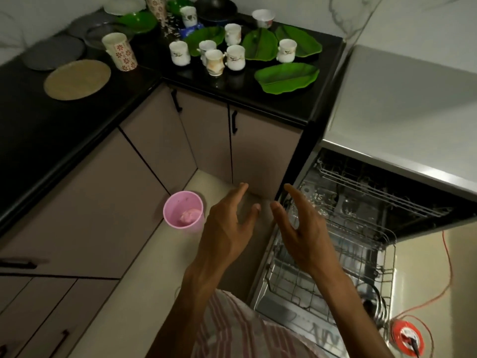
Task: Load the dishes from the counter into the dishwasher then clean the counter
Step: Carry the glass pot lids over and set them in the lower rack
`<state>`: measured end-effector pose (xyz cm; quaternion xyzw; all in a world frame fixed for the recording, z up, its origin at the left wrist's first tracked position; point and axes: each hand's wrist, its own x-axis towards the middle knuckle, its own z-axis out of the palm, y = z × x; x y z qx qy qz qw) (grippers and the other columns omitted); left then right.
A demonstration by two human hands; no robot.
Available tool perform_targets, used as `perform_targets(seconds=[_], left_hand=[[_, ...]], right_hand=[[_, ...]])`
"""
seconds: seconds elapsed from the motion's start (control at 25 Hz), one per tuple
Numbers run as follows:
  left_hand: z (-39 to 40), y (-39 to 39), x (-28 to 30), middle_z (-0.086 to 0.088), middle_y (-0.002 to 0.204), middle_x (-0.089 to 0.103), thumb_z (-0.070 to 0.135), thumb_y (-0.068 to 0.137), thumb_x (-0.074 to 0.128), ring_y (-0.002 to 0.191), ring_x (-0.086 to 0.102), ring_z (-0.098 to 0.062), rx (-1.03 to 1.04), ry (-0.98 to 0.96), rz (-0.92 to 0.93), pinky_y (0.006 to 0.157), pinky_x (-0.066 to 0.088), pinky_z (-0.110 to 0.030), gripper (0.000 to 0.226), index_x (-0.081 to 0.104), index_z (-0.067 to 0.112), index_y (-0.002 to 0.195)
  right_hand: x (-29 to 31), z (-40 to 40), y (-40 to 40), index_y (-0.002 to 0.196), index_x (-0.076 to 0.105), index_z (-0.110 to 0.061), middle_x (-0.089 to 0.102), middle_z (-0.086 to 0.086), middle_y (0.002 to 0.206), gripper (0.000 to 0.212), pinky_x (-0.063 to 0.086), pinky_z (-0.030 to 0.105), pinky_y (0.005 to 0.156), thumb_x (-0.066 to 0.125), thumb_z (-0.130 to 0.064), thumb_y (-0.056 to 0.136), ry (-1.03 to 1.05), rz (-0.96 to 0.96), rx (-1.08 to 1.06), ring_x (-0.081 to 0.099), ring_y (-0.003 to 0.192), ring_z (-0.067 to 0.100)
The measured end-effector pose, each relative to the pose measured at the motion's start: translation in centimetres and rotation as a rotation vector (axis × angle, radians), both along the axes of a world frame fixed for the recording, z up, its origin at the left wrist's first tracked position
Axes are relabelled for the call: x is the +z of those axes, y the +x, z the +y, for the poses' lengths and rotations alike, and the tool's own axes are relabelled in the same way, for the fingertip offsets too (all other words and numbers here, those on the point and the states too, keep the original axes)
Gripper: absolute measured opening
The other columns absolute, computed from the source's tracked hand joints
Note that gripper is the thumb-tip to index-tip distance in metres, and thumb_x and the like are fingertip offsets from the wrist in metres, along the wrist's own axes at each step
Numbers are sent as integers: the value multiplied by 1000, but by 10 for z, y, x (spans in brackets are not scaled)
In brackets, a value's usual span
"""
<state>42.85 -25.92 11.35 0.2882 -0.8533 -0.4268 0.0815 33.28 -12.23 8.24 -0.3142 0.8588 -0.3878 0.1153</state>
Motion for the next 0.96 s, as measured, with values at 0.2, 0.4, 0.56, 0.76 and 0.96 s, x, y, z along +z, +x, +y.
perform_targets(seconds=[0.2, 0.4, 0.56, 0.76, 0.96], left_hand=[[-78, 2, 6, -7, 134, 60, 39, 94, 56, 124, 56, -20, 62, -9, 20, 105, 44, -30, 54, 43, 24, 144], [-157, 2, 7, -10, 126, 64, 48, 95, 51, 114, 62, -26, 19, 30, -62, 96, 51, -45, 57, 36, 29, 147], [-205, 2, 4, -7, 130, 62, 51, 93, 54, 118, 60, -24, 16, 105, -80, 97, 52, -46, 59, 35, 34, 146], [-247, -16, -3, 8, 152, 39, 46, 96, 51, 137, 41, -13, 28, 59, -45, 104, 36, -27, 56, 34, 32, 147], [-273, -51, -10, 14, 153, 34, 49, 95, 50, 139, 34, -7, 56, 66, -15, 101, 28, -21, 58, 32, 35, 148]], right_hand=[[2, -74, 0, 147, 34, -27, 49, 4, 144, 61, 47, 31, 98, 42, -59, 96, -26, -30, 2, 54, 123, 15], [-2, -154, 6, 146, 31, -37, 65, 26, 104, 62, 52, 31, 78, 35, -69, 93, -30, -66, -34, 64, 80, 28], [-4, -201, 8, 147, 27, -41, 54, 1, 140, 62, 50, 48, 96, 33, -71, 93, -39, -70, -31, 67, 97, 38], [1, -244, -9, 148, 31, -31, 38, -11, 150, 65, 41, 48, 108, 36, -66, 94, -72, -66, -23, 49, 130, 11], [2, -284, -52, 147, 28, -38, 42, -7, 149, 62, 50, 48, 98, 35, -69, 93, -62, -93, 45, 65, 110, 29]])
